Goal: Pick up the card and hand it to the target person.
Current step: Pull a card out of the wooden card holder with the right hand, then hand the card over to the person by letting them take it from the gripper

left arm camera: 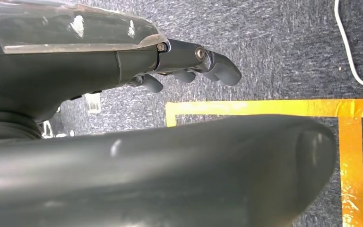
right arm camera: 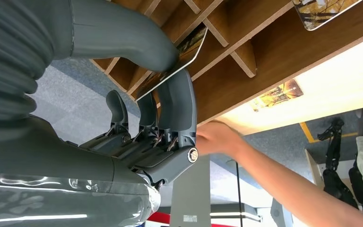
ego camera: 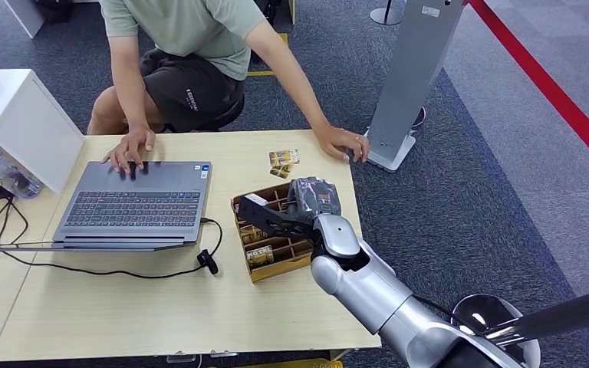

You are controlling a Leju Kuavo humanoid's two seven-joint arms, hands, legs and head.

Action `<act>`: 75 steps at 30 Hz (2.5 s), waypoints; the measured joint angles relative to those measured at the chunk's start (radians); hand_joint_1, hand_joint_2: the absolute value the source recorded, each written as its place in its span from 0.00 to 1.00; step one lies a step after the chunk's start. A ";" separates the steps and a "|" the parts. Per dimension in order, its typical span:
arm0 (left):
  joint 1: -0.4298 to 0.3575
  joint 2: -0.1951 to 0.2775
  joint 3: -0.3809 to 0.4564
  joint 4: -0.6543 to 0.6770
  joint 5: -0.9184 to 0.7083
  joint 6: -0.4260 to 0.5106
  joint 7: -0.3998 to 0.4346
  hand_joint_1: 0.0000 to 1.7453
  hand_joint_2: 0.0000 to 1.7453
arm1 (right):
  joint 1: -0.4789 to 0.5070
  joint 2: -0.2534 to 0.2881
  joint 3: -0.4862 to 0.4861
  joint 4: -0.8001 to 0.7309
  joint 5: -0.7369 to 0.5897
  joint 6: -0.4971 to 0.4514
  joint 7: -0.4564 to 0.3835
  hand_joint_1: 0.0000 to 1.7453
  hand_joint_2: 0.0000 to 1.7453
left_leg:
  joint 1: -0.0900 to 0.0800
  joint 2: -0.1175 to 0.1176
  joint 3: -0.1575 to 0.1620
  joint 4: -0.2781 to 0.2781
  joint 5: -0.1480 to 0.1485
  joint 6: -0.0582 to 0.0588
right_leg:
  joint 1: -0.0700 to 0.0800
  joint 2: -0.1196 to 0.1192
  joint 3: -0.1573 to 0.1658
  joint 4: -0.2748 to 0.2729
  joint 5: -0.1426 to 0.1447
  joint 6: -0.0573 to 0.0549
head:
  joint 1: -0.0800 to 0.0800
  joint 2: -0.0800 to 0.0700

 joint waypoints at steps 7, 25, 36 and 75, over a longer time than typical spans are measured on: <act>0.001 0.000 0.000 0.000 0.011 -0.002 -0.014 0.00 0.00 | 0.000 0.001 0.000 0.000 0.001 0.001 0.001 0.71 1.00 | 0.000 0.000 0.000 0.000 0.000 0.000 | 0.000 0.000 0.000 0.000 0.000 0.000 | 0.000 0.000; 0.001 0.003 -0.003 0.000 -0.012 -0.001 -0.015 0.00 0.00 | -0.153 -0.045 -0.028 -0.178 0.003 0.045 0.050 0.71 1.00 | 0.000 0.000 0.000 0.000 0.000 0.000 | 0.000 0.000 0.000 0.000 0.000 0.000 | 0.001 0.000; -0.029 0.003 -0.022 0.000 -0.031 -0.002 0.006 0.00 0.00 | -0.258 -0.083 -0.044 -0.131 0.008 -0.007 0.009 0.71 1.00 | 0.000 0.000 0.000 0.001 0.000 0.000 | 0.000 0.000 0.000 0.000 0.001 0.000 | 0.000 0.000; 0.006 0.003 -0.024 0.000 0.025 0.020 -0.006 0.00 0.00 | 0.054 -0.146 -0.155 -0.325 -0.699 -0.105 -0.235 0.00 1.00 | 0.000 0.000 0.000 0.001 0.000 0.000 | 0.000 -0.001 0.000 -0.001 0.000 0.000 | 0.000 0.000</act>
